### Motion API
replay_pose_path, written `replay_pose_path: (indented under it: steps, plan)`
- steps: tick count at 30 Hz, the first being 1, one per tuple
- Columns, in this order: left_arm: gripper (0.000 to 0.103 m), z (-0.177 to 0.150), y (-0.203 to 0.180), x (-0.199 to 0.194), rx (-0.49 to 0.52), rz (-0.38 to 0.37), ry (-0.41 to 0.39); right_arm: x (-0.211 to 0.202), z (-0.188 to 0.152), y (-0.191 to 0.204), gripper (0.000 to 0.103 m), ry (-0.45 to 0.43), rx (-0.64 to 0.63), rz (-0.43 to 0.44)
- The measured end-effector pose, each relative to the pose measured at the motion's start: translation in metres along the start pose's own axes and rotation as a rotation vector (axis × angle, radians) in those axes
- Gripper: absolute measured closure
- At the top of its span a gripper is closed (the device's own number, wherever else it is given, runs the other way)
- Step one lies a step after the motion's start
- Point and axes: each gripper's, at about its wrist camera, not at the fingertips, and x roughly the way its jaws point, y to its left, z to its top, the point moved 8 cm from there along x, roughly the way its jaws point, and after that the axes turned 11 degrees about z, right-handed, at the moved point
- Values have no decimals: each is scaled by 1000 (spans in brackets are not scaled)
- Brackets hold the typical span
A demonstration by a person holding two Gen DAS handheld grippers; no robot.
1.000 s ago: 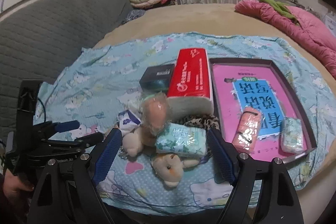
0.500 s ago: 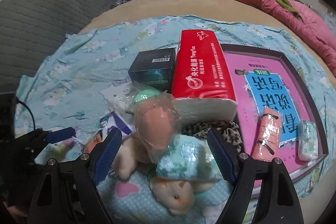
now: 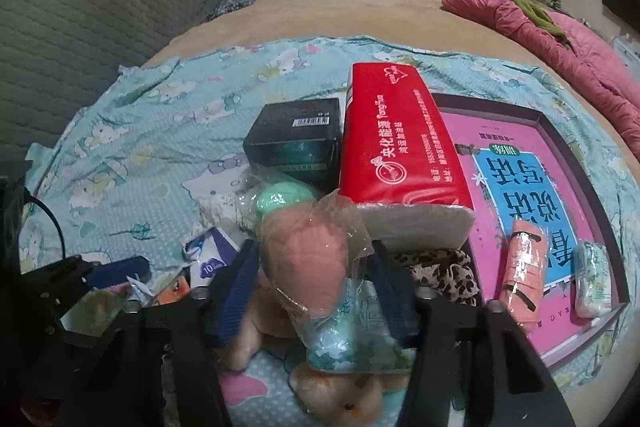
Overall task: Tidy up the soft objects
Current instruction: 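Grasp the bagged peach plush with the right tool while the left tool grasps the white snack bag, then carry the snack bag with the left tool while the right tool carries the plush over the tray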
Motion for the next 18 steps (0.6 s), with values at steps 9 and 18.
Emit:
replay_pose_path:
  steps: [9,18]
  plan:
    - [67,-1,-7,0,-32,-69,15,-13,2,3,56,-29,-6,36]
    - [68,-5,-8,-10,-33,-21,-4,-27,1,12,56,-50,-5,97]
